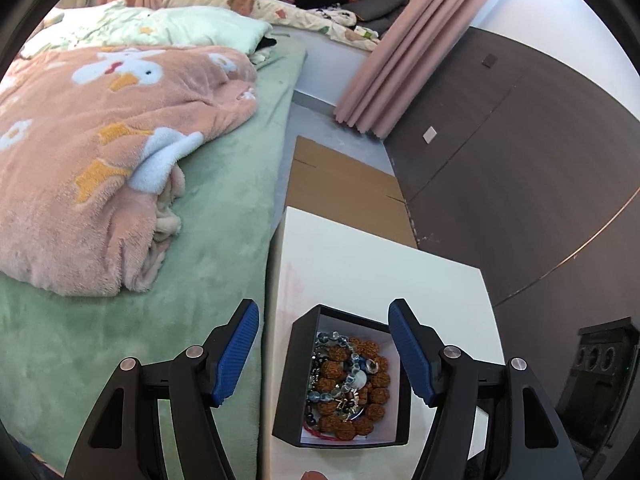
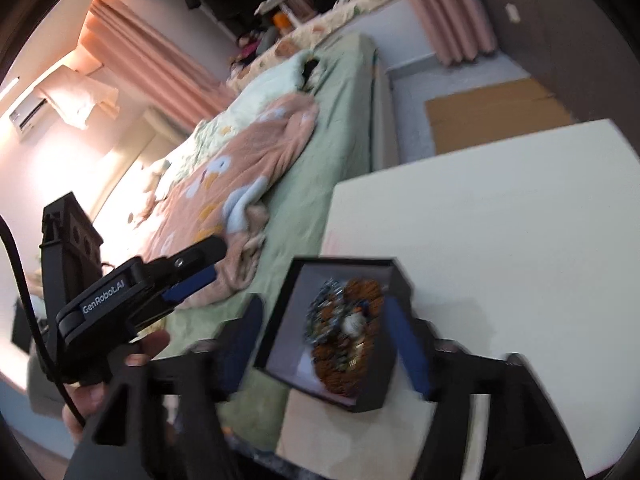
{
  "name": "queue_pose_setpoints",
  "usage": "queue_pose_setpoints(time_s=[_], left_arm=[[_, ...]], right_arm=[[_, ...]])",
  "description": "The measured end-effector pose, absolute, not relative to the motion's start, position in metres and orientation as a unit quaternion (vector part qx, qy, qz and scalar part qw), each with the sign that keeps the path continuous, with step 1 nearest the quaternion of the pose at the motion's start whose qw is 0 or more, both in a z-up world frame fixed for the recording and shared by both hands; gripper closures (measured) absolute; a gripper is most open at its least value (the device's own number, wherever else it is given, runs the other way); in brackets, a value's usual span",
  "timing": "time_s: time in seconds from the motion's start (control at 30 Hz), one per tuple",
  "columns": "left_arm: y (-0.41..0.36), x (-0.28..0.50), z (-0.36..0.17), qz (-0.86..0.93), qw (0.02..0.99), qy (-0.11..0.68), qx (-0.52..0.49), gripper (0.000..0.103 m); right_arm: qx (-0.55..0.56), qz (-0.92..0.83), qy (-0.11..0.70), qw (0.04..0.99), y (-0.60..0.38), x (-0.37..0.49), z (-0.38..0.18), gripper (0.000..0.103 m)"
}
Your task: Organize jewelry
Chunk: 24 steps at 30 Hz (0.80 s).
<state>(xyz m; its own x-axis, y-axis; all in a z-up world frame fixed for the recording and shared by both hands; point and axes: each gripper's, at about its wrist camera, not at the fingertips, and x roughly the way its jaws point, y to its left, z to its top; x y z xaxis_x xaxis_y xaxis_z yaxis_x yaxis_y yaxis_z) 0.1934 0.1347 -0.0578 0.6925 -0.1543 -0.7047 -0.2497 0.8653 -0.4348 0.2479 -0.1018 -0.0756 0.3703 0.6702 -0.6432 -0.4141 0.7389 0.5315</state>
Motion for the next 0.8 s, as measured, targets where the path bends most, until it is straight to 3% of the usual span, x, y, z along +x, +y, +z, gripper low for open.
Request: queue_pose_setpoints(time_s=[0.23, 0.43, 0.5, 0.57, 0.8], left_arm=[[0.118, 0.189, -0.049, 0.036, 0.892, 0.385, -0.235, 0.033], [0.099, 0.176, -0.046, 0.026, 0.898, 0.377, -0.227, 0.01], [0.092, 0.171, -0.044, 0.026, 0.898, 0.376, -0.225, 0.009], [0.084, 0.164, -0.04, 0.022, 0.901, 0.373, -0.222, 0.009], [0.054, 0.142, -0.027, 0.006, 0.91, 0.371, -0.183, 0.008]], right_arm=[[0.157, 0.308, 0.449, 0.824, -0.138, 0.246, -0.065, 0.035], [0.142, 0.276, 0.449, 0.838, -0.157, 0.233, -0.049, 0.034], [0.132, 0.269, 0.445, 0.844, -0.164, 0.226, -0.039, 0.031], [0.132, 0.264, 0.44, 0.848, -0.173, 0.22, -0.03, 0.02], [0.08, 0.233, 0.434, 0.867, -0.179, 0.2, -0.006, 0.011]])
